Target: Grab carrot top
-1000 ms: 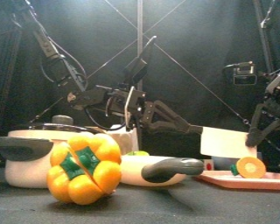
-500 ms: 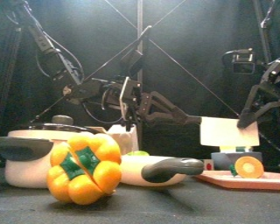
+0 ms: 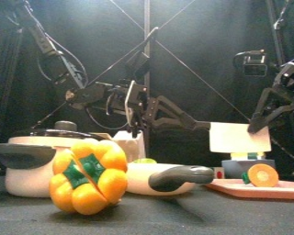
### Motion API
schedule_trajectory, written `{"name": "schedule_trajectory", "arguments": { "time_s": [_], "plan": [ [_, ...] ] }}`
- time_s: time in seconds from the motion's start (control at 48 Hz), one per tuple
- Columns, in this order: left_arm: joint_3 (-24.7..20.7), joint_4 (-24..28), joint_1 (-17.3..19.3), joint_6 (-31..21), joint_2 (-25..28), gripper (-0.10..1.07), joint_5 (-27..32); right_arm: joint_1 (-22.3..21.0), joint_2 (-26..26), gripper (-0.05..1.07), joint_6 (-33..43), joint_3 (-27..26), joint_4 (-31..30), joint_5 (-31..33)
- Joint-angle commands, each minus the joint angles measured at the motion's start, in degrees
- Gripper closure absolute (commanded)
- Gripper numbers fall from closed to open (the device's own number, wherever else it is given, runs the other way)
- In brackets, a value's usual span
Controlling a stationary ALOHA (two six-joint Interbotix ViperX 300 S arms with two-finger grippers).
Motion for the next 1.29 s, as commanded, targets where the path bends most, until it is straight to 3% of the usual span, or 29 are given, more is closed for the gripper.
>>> {"name": "schedule_trajectory", "arguments": {
  "time_s": [0.0,0.833,1.083,1.271],
  "plan": [
    [-0.5,-0.1,-0.1,0.1,-1.7,0.42,-0.4,0.0,-0.4,0.15,0.1,-1.2,-0.1,0.1],
    [-0.5,-1.2,0.1,-0.1,-1.5,0.42,-0.3,-0.1,-0.4,0.15,0.1,-0.8,0.2,0.1],
    [0.5,-11.4,-1.3,0.4,-3.9,0.42,5.0,0.0,-0.4,0.15,0.0,-0.9,0.4,1.1],
    [2.1,-12.3,-2.6,0.3,-7.8,0.42,9.3,-0.1,-0.5,0.15,0.0,-1.2,0.5,2.3]
  ]
}}
